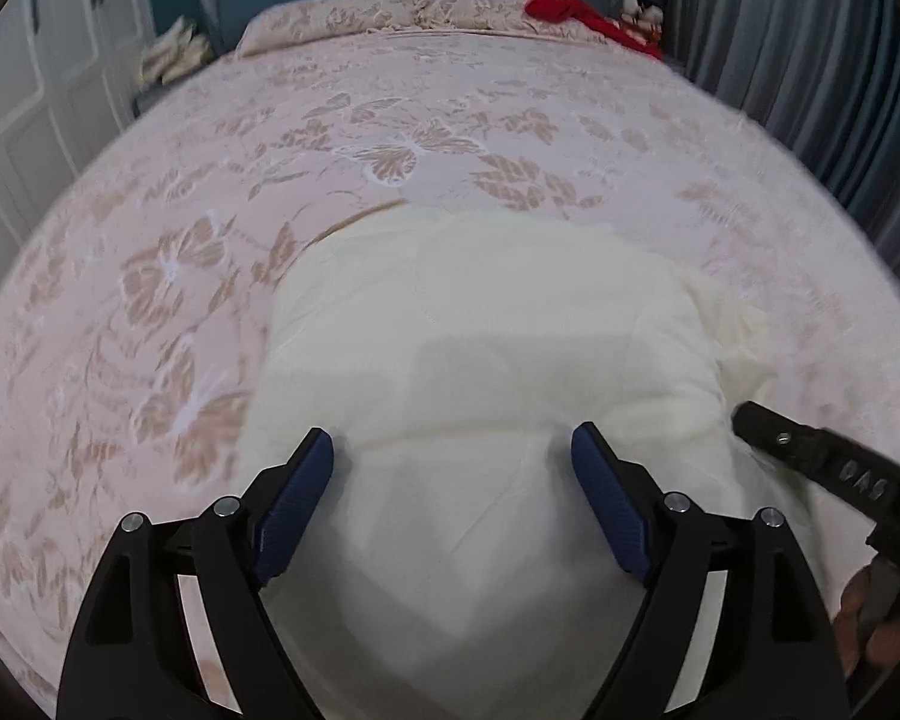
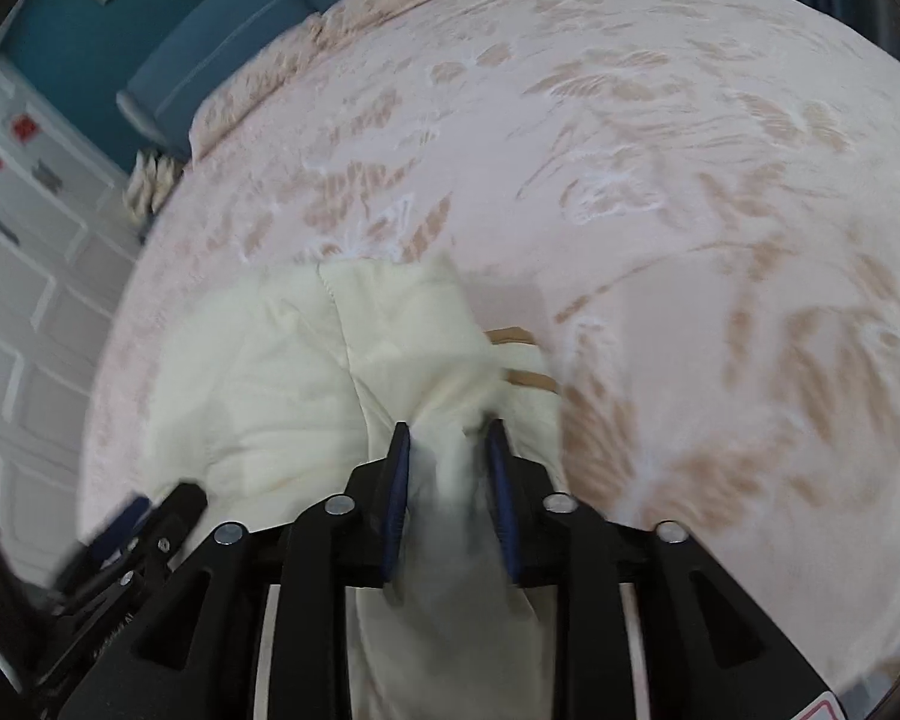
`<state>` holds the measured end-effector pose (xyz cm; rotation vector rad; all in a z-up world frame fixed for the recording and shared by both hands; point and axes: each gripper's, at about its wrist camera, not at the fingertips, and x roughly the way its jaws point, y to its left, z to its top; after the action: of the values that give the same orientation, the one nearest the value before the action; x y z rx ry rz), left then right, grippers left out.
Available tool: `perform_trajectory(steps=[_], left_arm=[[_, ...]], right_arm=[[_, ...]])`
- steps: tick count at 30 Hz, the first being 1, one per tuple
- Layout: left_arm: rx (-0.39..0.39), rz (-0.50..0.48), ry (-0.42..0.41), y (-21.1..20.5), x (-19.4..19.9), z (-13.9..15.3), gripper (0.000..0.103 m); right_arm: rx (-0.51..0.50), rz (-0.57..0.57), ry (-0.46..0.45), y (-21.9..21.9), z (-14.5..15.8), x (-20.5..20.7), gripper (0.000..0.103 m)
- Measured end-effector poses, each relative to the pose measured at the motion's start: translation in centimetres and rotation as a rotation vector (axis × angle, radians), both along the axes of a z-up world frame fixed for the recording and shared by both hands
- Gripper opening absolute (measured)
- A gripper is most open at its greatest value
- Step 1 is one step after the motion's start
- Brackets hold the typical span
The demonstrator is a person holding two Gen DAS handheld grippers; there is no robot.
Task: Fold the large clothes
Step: 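Grasp the folded jacket with the left tool while the right tool grips its end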
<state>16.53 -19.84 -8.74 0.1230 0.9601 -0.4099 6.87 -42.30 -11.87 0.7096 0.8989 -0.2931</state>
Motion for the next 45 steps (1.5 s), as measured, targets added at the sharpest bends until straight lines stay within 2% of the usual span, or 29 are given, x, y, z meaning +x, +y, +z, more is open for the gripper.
perform_trajectory(steps=[1, 3, 6, 7, 9, 12, 15, 18, 20, 23, 25, 26, 27, 28, 33, 35, 38, 41, 45], left_arm=[[-0.022, 0.016, 0.016, 1.1, -0.2, 0.6, 0.083], [-0.089, 0.045, 0.076, 4.2, -0.5, 1.4, 0.087], [-0.156, 0.077, 0.169, 7.6, -0.5, 0.9, 0.089], [-0.186, 0.092, 0.226, 9.0, -0.4, 0.2, 0.089], [-0.229, 0.11, 0.283, 10.3, -0.4, -0.9, 0.089], [-0.328, 0.116, 0.388, 11.2, -0.6, -2.7, 0.093], [-0.377, 0.099, 0.433, 10.7, -0.7, -4.0, 0.097], [-0.43, 0.097, 0.476, 10.1, -0.6, -4.7, 0.097], [-0.421, 0.096, 0.473, 9.6, -0.7, -4.4, 0.096], [-0.382, 0.06, 0.436, 8.9, -1.1, -2.9, 0.083], [-0.364, 0.027, 0.407, 9.2, -1.6, -1.8, 0.071], [-0.353, 0.008, 0.392, 9.3, -1.8, -1.1, 0.064], [-0.349, -0.003, 0.383, 9.4, -2.0, -0.6, 0.058], [-0.346, -0.018, 0.37, 9.5, -2.3, 0.2, 0.055], [-0.253, -0.046, 0.284, 11.1, -3.9, 3.4, 0.055], [-0.231, -0.033, 0.306, 11.9, -4.0, 2.9, 0.057], [-0.189, -0.001, 0.354, 12.3, -3.8, 0.5, 0.062], [-0.165, 0.028, 0.329, 12.5, -3.8, -0.3, 0.068], [-0.123, 0.028, 0.293, 12.0, -3.5, -0.3, 0.077]], right_arm=[[-0.004, -0.006, -0.006, 0.0, 0.7, -0.7, 0.042], [-0.02, 0.004, 0.01, 0.3, 1.7, -2.7, 0.053], [0.04, 0.04, 0.049, 0.5, 1.2, -4.8, 0.062], [0.069, 0.045, 0.056, 0.6, 0.7, -5.3, 0.064], [0.125, 0.029, 0.057, 0.7, -0.3, -6.2, 0.069], [0.23, 0.012, 0.048, 0.5, -1.9, -6.4, 0.069], [0.321, 0.012, 0.032, 0.5, -3.0, -5.9, 0.07], [0.356, 0.009, 0.019, 0.7, -3.6, -5.3, 0.07], [0.369, 0.007, 0.016, 0.8, -3.9, -4.8, 0.07], [0.367, 0.023, 0.017, 0.8, -3.9, -4.1, 0.065], [0.343, 0.056, 0.013, 1.2, -3.2, -3.6, 0.05], [0.326, 0.071, 0.011, 1.3, -2.7, -3.4, 0.046], [0.303, 0.089, 0.006, 1.6, -2.1, -3.3, 0.034], [0.283, 0.109, -0.001, 2.1, -1.3, -3.1, 0.03], [0.211, 0.181, 0.02, 5.1, 0.9, -3.4, 0.027], [0.207, 0.204, 0.041, 6.2, 0.4, -3.7, 0.028], [0.209, 0.199, 0.073, 6.9, -1.2, -3.6, 0.034], [0.243, 0.19, 0.075, 6.7, -1.7, -3.3, 0.041], [0.237, 0.201, 0.09, 7.0, -1.8, -2.4, 0.046]])
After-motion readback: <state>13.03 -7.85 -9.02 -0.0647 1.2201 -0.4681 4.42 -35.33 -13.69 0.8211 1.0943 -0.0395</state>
